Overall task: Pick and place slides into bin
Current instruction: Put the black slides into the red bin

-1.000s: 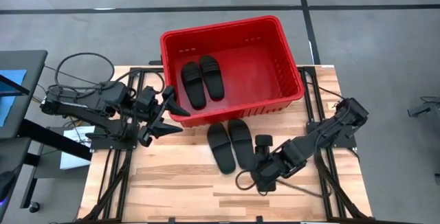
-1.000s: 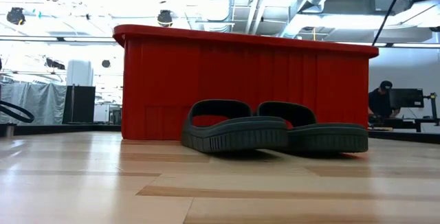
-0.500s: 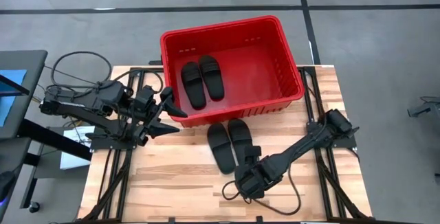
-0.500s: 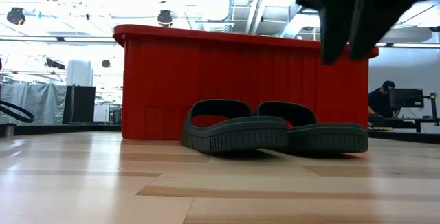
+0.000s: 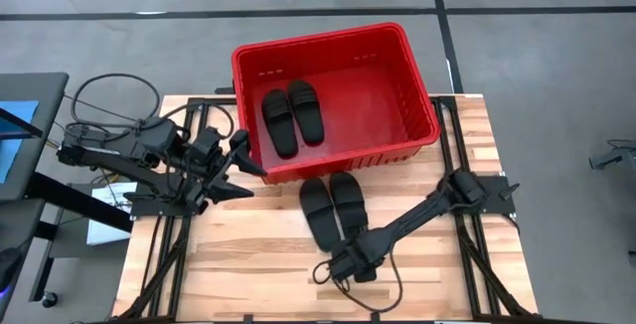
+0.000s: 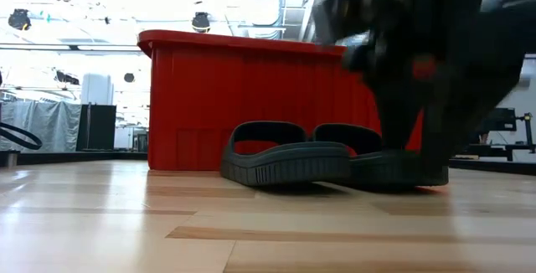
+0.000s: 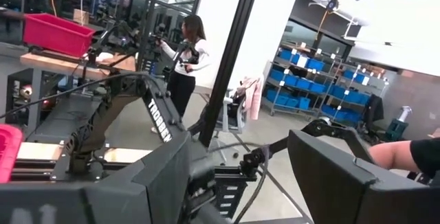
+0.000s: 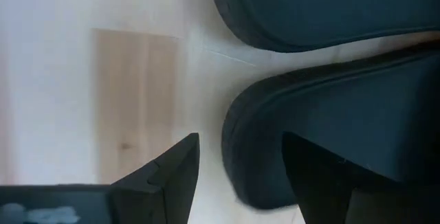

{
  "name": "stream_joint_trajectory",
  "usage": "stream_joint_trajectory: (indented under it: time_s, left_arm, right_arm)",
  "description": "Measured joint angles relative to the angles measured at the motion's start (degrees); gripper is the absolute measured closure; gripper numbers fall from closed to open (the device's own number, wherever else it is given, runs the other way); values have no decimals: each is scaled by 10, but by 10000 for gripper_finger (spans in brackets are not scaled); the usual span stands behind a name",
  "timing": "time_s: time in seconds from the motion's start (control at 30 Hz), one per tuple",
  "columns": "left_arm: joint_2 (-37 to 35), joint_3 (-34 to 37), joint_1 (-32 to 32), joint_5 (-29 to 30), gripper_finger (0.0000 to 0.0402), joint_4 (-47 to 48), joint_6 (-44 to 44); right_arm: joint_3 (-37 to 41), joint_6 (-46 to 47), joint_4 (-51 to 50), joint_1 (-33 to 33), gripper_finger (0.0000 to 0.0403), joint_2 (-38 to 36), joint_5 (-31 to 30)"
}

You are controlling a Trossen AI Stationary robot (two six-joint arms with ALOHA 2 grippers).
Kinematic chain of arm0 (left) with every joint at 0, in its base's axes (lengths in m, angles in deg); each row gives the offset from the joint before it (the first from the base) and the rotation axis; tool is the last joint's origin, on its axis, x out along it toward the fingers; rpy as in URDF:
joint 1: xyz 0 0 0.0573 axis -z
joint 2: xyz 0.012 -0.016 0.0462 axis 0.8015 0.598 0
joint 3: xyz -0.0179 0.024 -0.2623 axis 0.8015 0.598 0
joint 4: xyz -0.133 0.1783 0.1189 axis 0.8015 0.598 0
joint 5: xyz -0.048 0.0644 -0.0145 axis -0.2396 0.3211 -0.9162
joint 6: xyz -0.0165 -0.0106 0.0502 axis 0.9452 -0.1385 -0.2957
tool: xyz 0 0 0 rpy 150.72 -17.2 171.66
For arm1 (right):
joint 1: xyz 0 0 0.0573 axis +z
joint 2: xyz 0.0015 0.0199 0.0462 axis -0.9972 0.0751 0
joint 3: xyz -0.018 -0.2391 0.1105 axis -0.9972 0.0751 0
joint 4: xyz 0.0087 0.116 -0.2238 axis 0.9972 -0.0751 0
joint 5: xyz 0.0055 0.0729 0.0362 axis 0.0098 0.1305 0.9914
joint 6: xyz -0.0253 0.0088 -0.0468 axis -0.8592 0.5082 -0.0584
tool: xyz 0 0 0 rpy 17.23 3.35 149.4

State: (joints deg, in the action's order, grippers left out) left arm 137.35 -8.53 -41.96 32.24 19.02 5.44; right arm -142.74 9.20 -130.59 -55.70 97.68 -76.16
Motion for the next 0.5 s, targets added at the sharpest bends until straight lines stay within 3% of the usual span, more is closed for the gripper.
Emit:
stream_joint_trajectory:
  time_s: [0.3, 0.5]
  left_arm:
    - [0, 0, 0, 0, 168, 8, 2]
    - [0, 0, 0, 0, 168, 24, 5]
  right_arm:
    - [-7, -3, -1, -14, 213, 64, 7]
    - [-6, -1, 7, -12, 245, 65, 7]
